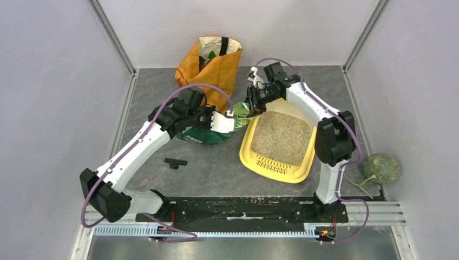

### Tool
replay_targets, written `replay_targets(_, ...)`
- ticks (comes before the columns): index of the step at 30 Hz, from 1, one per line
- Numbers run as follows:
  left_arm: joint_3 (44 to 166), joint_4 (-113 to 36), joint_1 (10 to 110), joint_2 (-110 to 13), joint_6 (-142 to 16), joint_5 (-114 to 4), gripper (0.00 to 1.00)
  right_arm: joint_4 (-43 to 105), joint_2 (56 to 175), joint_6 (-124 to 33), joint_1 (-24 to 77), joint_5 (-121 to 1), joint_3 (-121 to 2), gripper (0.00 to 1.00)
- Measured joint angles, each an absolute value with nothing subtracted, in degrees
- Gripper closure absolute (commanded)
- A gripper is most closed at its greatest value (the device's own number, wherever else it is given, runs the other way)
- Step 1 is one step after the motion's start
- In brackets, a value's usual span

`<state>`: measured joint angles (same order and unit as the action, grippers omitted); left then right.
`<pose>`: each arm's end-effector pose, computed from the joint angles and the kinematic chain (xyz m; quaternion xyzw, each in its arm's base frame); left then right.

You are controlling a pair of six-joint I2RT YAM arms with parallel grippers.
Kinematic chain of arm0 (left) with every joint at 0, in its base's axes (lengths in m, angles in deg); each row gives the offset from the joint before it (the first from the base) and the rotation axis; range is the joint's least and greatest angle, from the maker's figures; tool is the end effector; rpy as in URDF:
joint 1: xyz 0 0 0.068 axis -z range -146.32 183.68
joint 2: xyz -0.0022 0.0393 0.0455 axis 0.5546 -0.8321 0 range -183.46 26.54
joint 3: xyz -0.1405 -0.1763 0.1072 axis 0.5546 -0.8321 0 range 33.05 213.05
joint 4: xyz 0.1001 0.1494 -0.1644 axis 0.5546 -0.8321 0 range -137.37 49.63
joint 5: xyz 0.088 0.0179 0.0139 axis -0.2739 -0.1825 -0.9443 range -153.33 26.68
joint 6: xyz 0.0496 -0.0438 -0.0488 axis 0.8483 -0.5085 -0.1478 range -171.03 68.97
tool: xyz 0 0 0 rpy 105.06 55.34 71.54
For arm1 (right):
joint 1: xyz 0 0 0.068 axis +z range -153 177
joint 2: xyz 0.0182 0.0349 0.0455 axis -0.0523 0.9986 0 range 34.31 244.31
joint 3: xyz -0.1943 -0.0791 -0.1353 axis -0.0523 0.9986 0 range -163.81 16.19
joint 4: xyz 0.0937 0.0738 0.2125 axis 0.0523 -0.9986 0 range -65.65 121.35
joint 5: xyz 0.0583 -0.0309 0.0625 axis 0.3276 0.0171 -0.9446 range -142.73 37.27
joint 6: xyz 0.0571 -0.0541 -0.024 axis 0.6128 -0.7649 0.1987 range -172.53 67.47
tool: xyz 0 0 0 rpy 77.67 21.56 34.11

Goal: Fill the litter box with clean litter

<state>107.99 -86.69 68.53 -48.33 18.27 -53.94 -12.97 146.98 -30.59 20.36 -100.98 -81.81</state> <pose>0.2257 -0.1713 0.3011 0.7483 0.5444 0.0374 0.3772 0.3543 0.2111 0.2315 -0.1202 0.8781 0.4573 0.0735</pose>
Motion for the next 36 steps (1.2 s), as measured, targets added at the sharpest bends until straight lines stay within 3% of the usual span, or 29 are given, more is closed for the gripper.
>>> replay_targets(13,103.29,-82.43,63.81,-46.28,17.11,-47.77,0.98,-9.95,135.06,-30.05,15.11,-104.52,-74.18,1.0)
replay_targets(36,89.91,-65.82,62.02,-40.68,21.92,-40.5,0.98,-14.26,126.65,-30.59,4.6,-112.44,-67.25,1.0)
